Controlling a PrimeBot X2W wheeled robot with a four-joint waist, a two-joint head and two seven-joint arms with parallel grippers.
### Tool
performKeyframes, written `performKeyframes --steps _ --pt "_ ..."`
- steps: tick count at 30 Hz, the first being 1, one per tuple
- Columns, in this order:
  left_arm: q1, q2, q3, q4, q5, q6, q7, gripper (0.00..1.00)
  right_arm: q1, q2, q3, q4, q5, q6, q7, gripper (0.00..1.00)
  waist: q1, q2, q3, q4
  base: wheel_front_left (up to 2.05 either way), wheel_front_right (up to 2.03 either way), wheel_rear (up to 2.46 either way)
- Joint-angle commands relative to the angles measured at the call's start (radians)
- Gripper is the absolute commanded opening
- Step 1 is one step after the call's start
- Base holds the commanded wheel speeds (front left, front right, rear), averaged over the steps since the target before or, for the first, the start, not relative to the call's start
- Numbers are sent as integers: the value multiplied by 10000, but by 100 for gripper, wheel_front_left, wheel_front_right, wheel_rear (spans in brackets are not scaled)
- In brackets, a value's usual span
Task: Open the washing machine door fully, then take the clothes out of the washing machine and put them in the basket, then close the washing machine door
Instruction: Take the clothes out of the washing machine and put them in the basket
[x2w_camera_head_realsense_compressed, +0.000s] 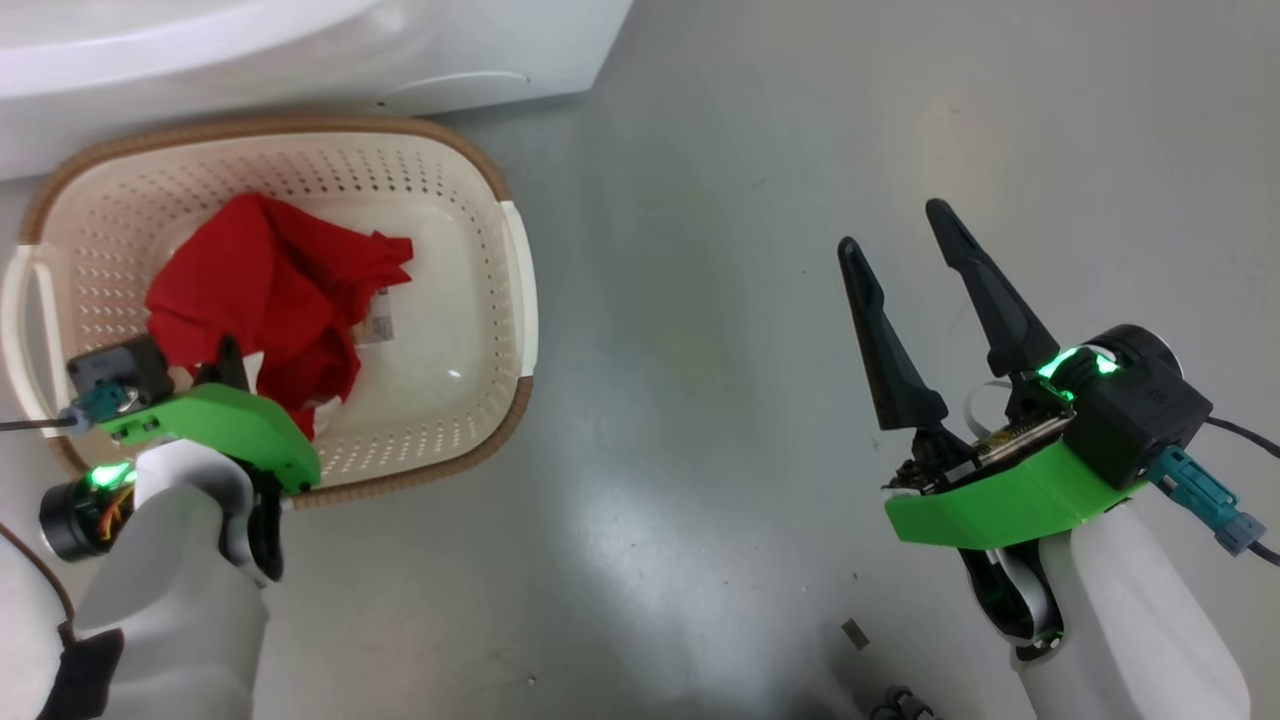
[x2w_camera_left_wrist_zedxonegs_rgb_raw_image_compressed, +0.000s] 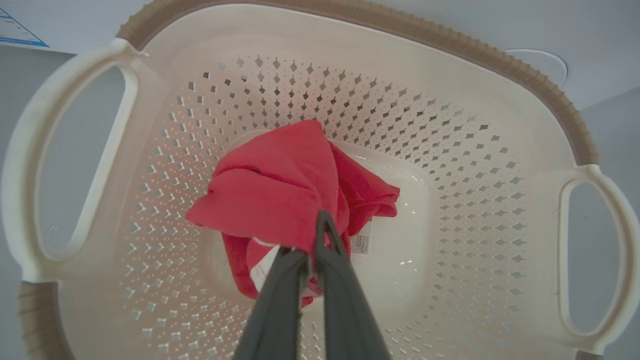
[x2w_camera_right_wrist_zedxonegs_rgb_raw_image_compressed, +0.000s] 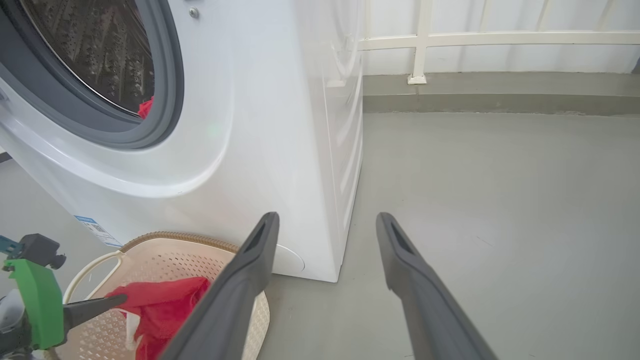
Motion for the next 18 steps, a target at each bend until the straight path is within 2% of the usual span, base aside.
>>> performKeyframes --steps 1,11,18 --pt "37 403 199 8 36 -13 -120 100 52 19 264 -239 132 63 -63 100 0 0 96 -79 0 0 0" --pt "-108 452 211 336 28 -75 -121 100 -41 19 305 -140 236 63 -63 100 0 0 77 -141 0 0 0" --pt "125 344 202 -96 148 -354 -121 100 7 19 236 -73 260 63 -63 100 0 0 -311 59 0 0 0"
